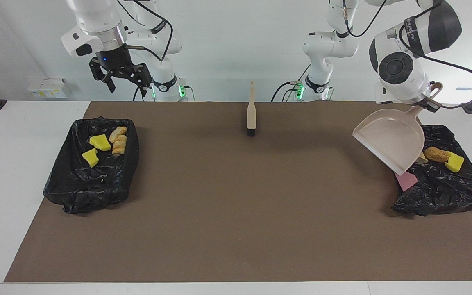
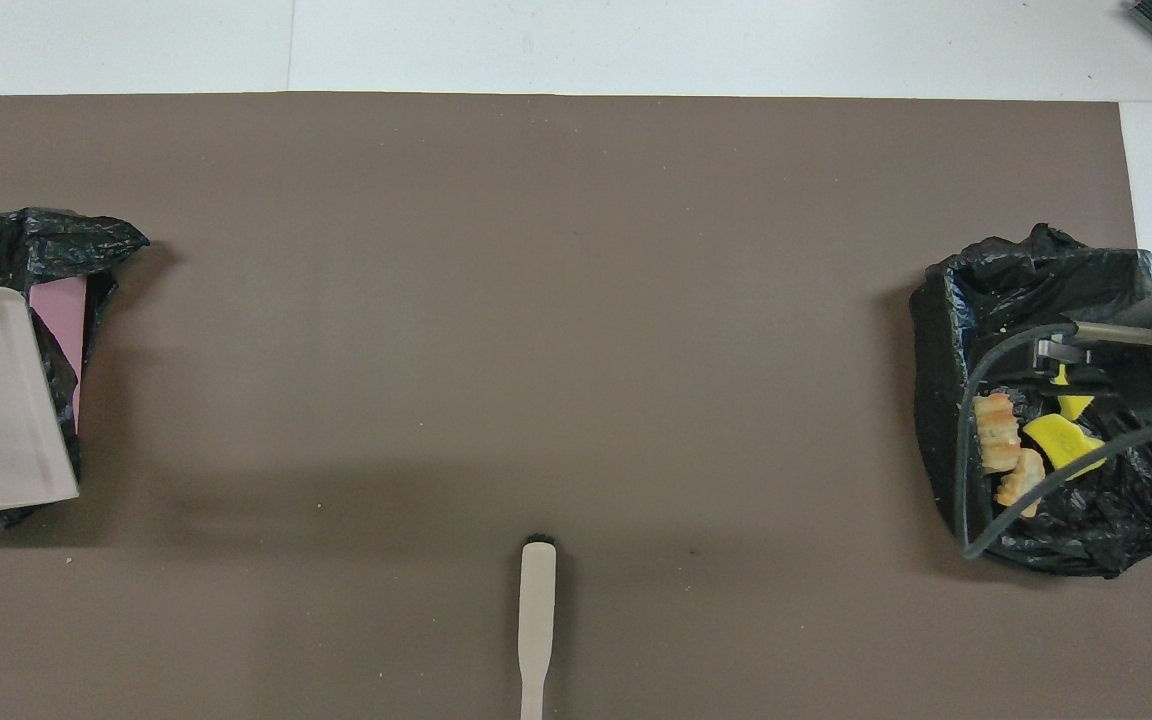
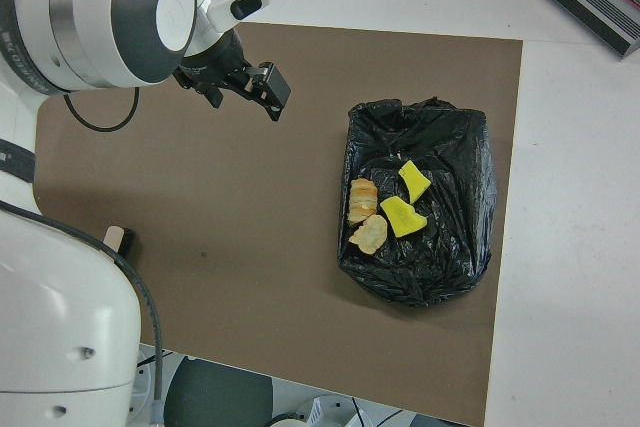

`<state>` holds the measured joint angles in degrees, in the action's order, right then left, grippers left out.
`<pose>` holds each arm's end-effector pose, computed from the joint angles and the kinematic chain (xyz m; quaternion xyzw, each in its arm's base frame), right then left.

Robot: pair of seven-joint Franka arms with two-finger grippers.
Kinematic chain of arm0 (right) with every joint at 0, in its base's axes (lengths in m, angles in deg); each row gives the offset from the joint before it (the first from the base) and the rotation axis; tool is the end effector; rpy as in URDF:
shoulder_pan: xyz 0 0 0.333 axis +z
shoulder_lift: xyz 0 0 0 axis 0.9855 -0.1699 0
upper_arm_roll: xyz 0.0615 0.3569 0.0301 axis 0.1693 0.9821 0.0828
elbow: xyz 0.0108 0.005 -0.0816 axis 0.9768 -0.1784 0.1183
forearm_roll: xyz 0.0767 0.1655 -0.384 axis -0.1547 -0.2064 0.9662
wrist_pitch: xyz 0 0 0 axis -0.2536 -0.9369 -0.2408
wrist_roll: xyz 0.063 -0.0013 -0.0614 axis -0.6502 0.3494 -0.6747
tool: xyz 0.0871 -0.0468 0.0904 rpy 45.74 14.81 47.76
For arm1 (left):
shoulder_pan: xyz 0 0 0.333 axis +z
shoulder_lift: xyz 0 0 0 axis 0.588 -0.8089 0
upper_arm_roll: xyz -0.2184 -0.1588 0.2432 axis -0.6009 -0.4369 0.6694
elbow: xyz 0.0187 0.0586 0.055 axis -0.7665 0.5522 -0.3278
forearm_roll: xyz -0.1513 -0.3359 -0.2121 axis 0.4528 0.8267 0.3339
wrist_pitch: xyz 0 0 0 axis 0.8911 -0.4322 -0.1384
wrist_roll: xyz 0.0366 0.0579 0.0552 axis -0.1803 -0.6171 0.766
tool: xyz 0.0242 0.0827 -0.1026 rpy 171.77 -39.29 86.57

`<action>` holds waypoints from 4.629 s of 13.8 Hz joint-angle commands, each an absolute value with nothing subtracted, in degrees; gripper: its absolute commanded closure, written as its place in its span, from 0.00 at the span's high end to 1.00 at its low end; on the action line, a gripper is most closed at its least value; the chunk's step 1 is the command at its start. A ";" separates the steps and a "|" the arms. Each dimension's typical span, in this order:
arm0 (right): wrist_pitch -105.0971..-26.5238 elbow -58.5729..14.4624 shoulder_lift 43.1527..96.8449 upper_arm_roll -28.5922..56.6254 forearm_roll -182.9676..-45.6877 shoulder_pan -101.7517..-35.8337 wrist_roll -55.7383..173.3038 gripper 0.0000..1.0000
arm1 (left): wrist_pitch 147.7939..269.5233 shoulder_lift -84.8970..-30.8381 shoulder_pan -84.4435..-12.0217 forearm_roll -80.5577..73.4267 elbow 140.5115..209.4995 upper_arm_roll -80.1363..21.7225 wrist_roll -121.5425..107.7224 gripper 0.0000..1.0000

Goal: Sweep and dump trash in bin

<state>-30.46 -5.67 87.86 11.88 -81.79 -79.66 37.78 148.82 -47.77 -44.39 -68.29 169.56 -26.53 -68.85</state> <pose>0.5526 0.0509 0.6841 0.9974 -0.0657 -0.0195 0.0223 0.5448 0.0122 0.5536 -0.8114 0.4310 0.3028 0.2535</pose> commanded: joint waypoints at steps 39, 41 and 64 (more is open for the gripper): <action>-29.07 -2.33 85.87 12.27 -81.72 -81.98 40.50 1.00 | 191.13 -63.11 -73.20 -22.46 171.28 -25.30 11.84 1.00; -29.07 -2.33 85.87 12.27 -81.72 -81.98 40.50 1.00 | 189.55 -62.31 -71.10 -22.72 170.49 -24.69 11.23 1.00; -29.07 -2.33 85.87 12.27 -81.72 -81.98 40.50 1.00 | 167.85 -48.60 -38.30 -27.37 161.53 -24.25 -30.18 1.00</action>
